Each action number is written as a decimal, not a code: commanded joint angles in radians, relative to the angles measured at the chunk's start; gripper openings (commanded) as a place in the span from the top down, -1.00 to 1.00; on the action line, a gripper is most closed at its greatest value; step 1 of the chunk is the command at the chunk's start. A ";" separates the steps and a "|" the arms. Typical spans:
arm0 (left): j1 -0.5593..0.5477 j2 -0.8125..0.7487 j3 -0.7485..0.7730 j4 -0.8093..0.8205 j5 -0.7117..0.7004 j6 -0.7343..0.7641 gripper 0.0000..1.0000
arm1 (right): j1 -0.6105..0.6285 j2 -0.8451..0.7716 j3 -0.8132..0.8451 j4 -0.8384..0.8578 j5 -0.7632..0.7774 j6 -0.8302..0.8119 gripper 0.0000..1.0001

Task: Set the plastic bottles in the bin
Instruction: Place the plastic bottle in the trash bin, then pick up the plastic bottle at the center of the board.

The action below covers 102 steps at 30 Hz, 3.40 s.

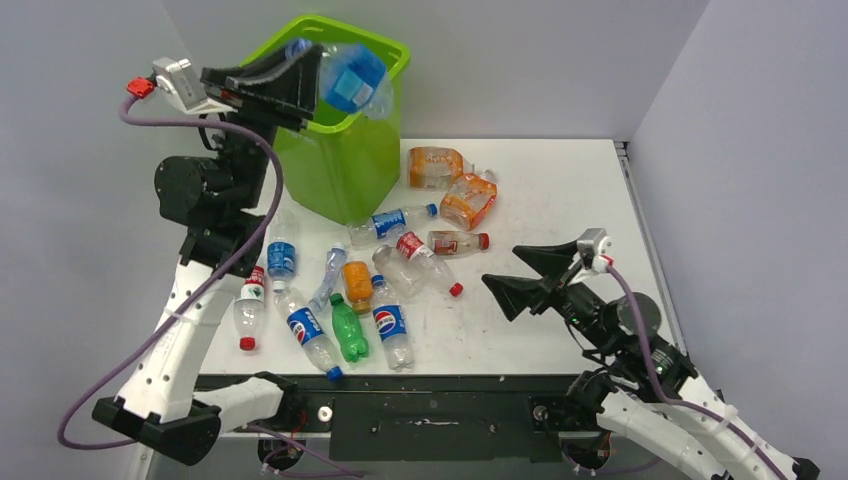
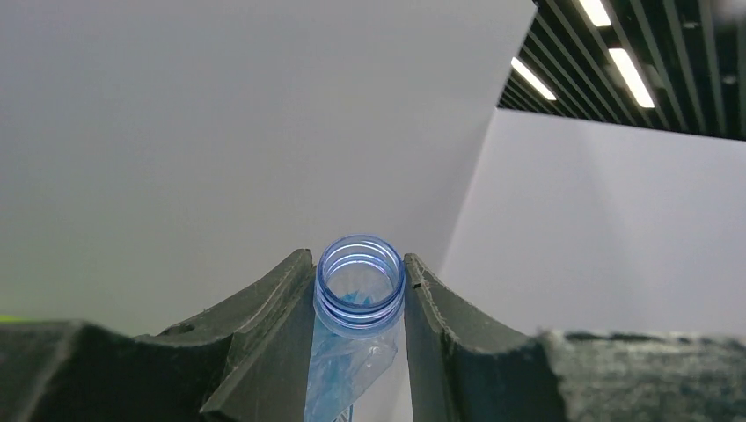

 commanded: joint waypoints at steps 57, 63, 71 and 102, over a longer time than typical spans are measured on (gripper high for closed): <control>-0.148 -0.382 -0.508 -0.504 -0.055 0.306 -0.92 | 0.011 0.362 -0.149 -0.044 0.388 0.175 -0.80; -0.145 -0.691 -0.865 -0.379 0.071 0.225 -0.92 | 0.005 0.516 -0.255 0.174 0.338 0.191 -0.86; -0.141 -0.703 -0.968 -0.291 0.079 0.136 -0.92 | -0.015 0.733 -0.233 0.307 0.246 0.040 -0.88; -0.103 -0.690 -0.989 -0.262 0.125 0.063 -0.93 | -0.032 1.158 -0.079 0.445 0.217 -0.121 -0.06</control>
